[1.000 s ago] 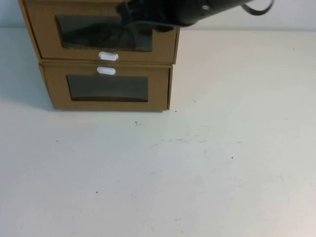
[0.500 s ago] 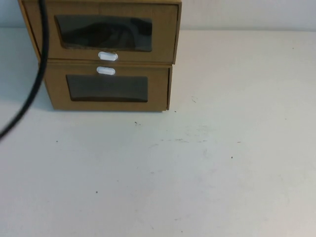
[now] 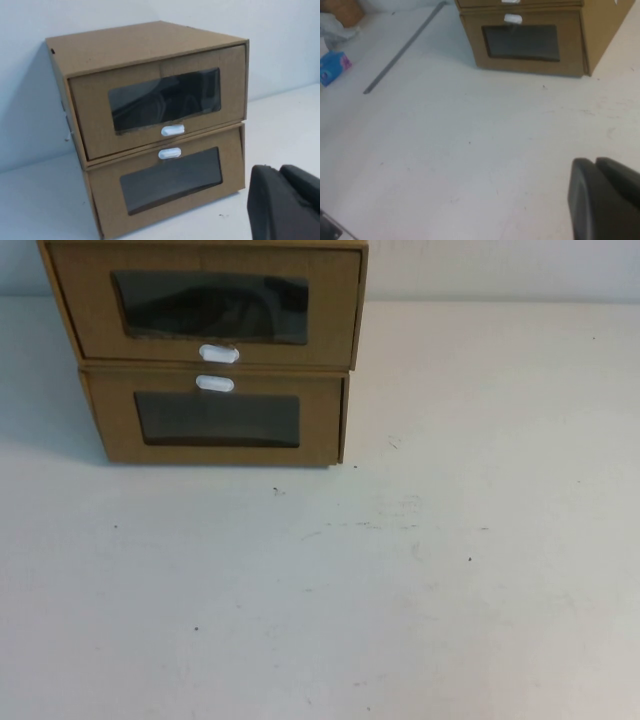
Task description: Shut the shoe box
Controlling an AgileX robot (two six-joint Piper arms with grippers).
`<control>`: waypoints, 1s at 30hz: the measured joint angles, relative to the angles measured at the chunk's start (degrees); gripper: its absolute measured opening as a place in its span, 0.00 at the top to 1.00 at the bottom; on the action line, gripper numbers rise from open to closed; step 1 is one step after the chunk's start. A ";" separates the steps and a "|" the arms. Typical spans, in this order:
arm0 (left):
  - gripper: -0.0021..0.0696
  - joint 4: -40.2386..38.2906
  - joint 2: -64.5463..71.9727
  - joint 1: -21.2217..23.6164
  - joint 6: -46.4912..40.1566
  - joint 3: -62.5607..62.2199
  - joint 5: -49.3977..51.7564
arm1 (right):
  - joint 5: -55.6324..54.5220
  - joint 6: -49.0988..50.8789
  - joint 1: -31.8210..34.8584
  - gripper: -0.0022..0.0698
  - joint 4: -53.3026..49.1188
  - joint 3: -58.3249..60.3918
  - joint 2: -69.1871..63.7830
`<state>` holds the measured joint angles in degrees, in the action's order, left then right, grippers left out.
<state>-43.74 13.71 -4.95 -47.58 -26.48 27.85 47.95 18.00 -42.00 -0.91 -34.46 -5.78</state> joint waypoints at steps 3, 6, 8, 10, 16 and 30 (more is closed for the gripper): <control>0.97 -0.11 -7.35 0.00 -1.69 6.69 -2.47 | -7.77 0.00 0.00 0.99 0.00 6.12 2.18; 0.97 -0.20 -13.04 0.00 -2.17 12.34 -5.21 | -17.57 0.00 0.00 0.99 0.00 13.05 2.33; 0.97 -0.34 -14.13 0.00 -2.30 16.00 -7.00 | -24.76 0.00 0.00 0.99 0.00 17.85 2.33; 0.97 -1.41 -14.28 0.00 -2.30 19.13 -9.45 | -31.67 0.00 0.00 0.99 0.00 22.13 2.33; 0.97 -5.77 -14.38 0.00 -2.30 26.92 -19.20 | -47.28 0.00 0.00 0.99 -0.10 32.76 2.33; 0.97 -7.83 -14.38 0.00 -2.30 27.97 -19.86 | -40.98 0.09 0.00 0.99 -0.10 36.00 2.33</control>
<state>-51.57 -0.67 -4.95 -49.87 1.49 7.99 6.97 18.09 -42.00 -1.01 1.54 -3.45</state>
